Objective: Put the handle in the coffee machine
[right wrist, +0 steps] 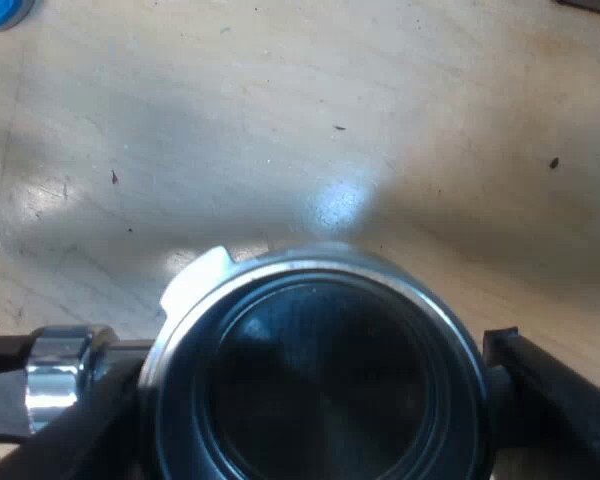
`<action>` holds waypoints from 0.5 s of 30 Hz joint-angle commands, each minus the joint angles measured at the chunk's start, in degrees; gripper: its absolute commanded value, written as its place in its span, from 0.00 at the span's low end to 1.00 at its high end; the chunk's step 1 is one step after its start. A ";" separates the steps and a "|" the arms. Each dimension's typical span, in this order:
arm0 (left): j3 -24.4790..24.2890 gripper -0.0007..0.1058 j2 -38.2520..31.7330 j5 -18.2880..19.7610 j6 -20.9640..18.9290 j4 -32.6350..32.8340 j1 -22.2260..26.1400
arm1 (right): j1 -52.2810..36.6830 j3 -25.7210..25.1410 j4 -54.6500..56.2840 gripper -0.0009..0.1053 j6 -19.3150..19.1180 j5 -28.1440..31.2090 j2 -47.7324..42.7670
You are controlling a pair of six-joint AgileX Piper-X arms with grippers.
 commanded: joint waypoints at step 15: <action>0.12 0.51 2.80 -0.40 -0.01 -3.73 -0.19 | 0.16 -0.38 -0.78 0.01 0.02 -0.72 -0.88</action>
